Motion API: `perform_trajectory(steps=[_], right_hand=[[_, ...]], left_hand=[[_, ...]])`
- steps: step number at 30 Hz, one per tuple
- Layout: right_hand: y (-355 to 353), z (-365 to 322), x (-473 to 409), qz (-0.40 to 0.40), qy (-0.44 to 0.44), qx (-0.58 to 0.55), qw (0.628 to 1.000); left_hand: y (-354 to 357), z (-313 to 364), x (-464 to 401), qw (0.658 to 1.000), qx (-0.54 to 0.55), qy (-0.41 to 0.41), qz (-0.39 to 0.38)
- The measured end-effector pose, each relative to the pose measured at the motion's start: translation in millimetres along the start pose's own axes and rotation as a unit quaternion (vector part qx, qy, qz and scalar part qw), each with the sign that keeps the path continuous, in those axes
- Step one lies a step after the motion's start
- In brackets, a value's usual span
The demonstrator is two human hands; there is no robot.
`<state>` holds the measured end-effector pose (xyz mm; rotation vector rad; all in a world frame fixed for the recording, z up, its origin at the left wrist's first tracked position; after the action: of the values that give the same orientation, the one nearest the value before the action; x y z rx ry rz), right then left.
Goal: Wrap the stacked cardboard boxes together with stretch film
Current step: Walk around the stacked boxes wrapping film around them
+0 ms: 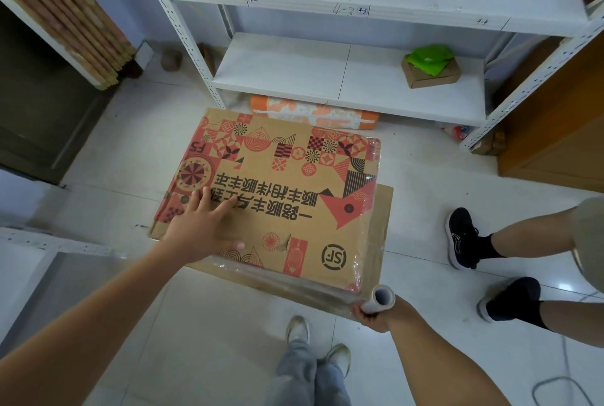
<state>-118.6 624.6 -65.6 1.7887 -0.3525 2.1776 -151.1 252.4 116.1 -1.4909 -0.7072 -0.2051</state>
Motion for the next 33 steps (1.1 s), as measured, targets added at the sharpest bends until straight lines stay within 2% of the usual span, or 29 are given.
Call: perform_trajectory(steps=[5,7,8,9,11,12,13,14,15,16,17,19,24,26,29,33], right_hand=[[1.8,-12.1,-6.6,-0.007,-0.004,0.035,0.999],[5.2,-31.4,-13.2,-0.042,-0.106,0.122,0.986],[9.1,-45.3,-20.7,-0.066,-0.171,0.198,0.963],[13.0,-54.4,-23.6,-0.076,-0.23,0.313,0.919],[30.4,-49.5,-3.3,-0.046,-0.275,0.55,0.787],[36.7,-46.5,7.9,-0.015,-0.267,0.571,0.776],[46.7,-47.5,26.2,-0.003,-0.299,0.572,0.764],[54.7,-49.9,39.3,0.004,-0.334,0.539,0.773],[57.1,-51.7,44.5,0.02,-0.33,0.516,0.79],[53.9,-48.0,36.0,0.01,-0.275,0.484,0.831],[48.9,-44.3,27.3,-0.001,-0.24,0.493,0.836],[41.7,-46.4,21.5,-0.049,-0.251,0.45,0.856],[40.3,-48.7,38.7,-0.075,-0.226,0.343,0.909],[43.0,-47.3,46.1,-0.09,-0.176,0.281,0.939],[33.9,-56.6,47.6,-0.051,-0.158,0.277,0.947],[26.9,-71.1,40.0,0.009,-0.149,0.349,0.925]], left_hand=[[0.9,-1.0,2.5,1.0,0.006,0.016,-0.007],[2.3,-0.9,4.0,1.0,0.01,0.024,-0.013],[1.9,-0.1,4.5,0.999,0.005,0.029,-0.015],[1.1,1.2,5.0,0.999,-0.002,0.031,-0.016],[-0.3,4.0,6.0,0.999,-0.029,0.033,-0.019],[-0.4,5.3,6.2,0.998,-0.045,0.034,-0.02],[-0.5,6.7,6.4,0.998,-0.058,0.034,-0.02],[0.0,7.6,6.3,0.997,-0.065,0.035,-0.022],[0.2,8.2,5.8,0.997,-0.068,0.035,-0.024],[0.4,8.2,5.2,0.997,-0.068,0.034,-0.026],[0.0,8.4,4.9,0.997,-0.065,0.033,-0.029],[-0.3,8.5,4.3,0.997,-0.059,0.03,-0.034],[0.5,13.0,3.3,0.997,-0.048,0.016,-0.053],[0.6,14.1,3.1,0.997,-0.04,0.009,-0.061],[2.5,16.3,2.1,0.997,-0.027,-0.003,-0.077],[1.0,18.8,0.8,0.994,-0.027,-0.038,-0.096]])
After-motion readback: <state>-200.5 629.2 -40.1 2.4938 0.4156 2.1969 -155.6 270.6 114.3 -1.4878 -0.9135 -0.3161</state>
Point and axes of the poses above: each hand's wrist, its own x-axis away from the middle knuckle, its own y-axis out of the palm, z = x × y, the point moved 8 cm from there along -x, towards the middle knuckle
